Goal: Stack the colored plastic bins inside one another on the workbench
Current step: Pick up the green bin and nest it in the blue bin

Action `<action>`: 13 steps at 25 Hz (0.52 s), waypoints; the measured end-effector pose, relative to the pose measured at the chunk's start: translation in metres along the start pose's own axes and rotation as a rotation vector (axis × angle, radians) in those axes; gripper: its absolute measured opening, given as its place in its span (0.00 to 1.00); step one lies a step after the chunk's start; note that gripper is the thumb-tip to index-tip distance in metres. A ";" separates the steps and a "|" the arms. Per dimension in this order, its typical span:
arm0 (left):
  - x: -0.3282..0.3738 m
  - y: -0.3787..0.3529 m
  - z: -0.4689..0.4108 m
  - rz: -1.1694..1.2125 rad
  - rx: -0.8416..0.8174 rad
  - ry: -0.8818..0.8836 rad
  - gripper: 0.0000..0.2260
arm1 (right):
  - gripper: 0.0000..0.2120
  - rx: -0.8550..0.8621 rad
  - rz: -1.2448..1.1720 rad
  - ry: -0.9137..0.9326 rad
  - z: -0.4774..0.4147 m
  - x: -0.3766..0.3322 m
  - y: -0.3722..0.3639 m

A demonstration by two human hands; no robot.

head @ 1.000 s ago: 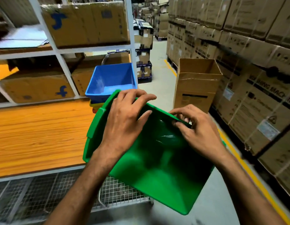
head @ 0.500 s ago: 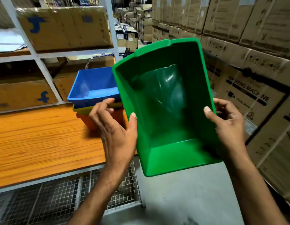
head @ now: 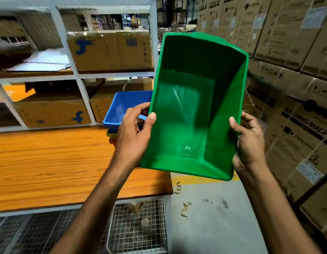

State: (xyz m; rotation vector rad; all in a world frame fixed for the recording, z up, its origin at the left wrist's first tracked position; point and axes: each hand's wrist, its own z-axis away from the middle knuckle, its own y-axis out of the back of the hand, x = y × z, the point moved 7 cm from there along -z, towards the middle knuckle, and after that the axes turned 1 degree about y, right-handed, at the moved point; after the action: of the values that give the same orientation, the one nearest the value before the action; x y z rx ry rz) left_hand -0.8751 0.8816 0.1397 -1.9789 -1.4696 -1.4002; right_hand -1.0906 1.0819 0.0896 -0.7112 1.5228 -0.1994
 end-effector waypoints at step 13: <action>-0.082 0.099 -0.215 0.514 -0.231 0.631 0.18 | 0.09 -0.538 0.356 -0.487 -0.117 0.024 -0.239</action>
State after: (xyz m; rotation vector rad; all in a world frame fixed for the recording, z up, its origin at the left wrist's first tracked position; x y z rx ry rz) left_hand -0.9014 0.6405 0.2035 -1.6252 -0.5039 -1.7582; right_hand -1.1266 0.8461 0.2105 -0.8166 1.2020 0.6335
